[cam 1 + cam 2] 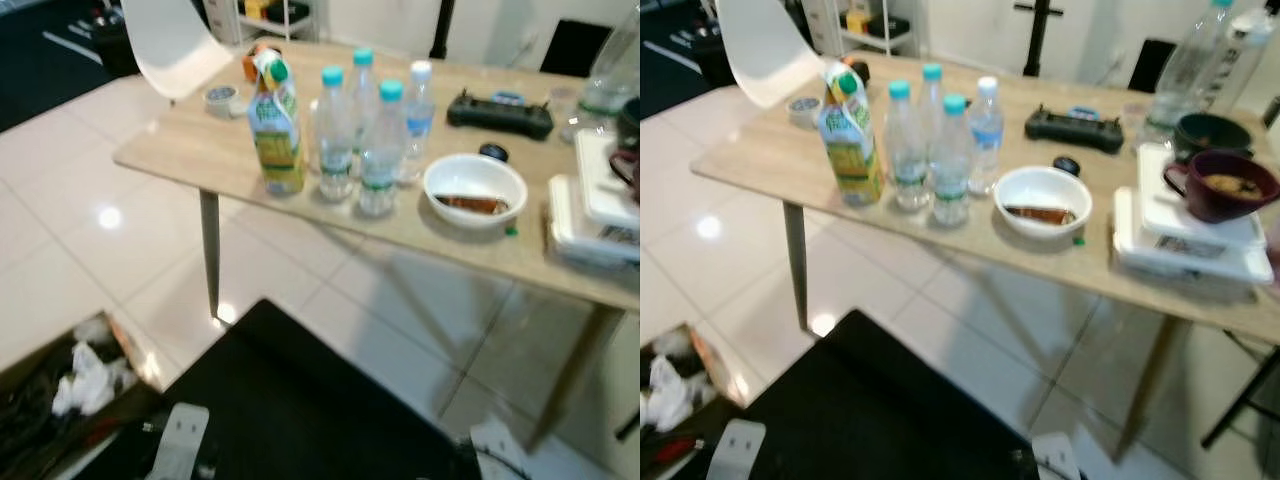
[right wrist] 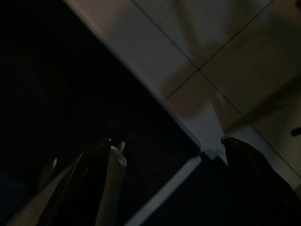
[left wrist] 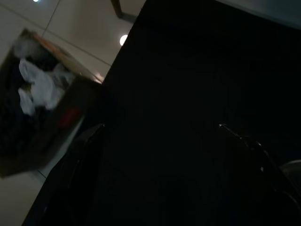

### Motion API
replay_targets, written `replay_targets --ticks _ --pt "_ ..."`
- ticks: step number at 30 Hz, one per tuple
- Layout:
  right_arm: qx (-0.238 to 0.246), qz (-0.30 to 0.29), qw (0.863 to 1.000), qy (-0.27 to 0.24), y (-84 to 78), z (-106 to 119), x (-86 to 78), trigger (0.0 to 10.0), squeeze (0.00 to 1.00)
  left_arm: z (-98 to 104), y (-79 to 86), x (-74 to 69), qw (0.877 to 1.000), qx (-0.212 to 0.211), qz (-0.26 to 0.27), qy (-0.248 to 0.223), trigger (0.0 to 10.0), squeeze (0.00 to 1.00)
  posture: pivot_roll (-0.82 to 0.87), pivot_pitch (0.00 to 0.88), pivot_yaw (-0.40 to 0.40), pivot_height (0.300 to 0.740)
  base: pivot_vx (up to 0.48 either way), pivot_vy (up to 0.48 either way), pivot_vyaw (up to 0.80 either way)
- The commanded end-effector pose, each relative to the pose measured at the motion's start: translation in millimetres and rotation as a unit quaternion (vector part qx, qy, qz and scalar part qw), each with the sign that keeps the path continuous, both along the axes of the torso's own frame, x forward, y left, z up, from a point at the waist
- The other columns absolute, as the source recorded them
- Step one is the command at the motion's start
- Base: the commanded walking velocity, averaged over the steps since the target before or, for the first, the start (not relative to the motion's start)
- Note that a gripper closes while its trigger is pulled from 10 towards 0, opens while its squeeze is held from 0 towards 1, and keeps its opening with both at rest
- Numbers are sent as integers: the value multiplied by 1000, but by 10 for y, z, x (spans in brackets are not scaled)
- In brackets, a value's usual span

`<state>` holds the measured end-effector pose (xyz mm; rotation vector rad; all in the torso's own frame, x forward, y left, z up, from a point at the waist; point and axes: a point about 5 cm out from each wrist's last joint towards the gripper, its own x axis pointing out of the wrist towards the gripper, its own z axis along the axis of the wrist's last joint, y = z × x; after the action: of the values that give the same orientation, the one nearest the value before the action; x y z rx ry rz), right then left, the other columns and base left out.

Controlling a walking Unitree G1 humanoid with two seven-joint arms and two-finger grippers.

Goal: Restocking fridge

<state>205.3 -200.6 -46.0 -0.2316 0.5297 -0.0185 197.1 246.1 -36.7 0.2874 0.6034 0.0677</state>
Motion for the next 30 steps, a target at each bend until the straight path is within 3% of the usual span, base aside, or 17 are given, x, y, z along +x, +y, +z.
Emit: replay_targets --ticks 1,19,30 --pt "-1 -11 1000 18 -47 -63 -110 10000 0 4 22 -16 1000 8 -11 3 10000 0 -74 246 83 740 412 0 -788" --pt "-2 -17 1000 21 -84 -68 -125 10000 0 5 -13 -14 1000 5 -14 2 10000 0 -76 244 83 740 411 0 -790" --pt "-7 -7 1000 20 -80 -62 -114 10000 0 -27 -106 -218 999 3 -39 0 10000 0 -74 242 81 740 0 0 0"
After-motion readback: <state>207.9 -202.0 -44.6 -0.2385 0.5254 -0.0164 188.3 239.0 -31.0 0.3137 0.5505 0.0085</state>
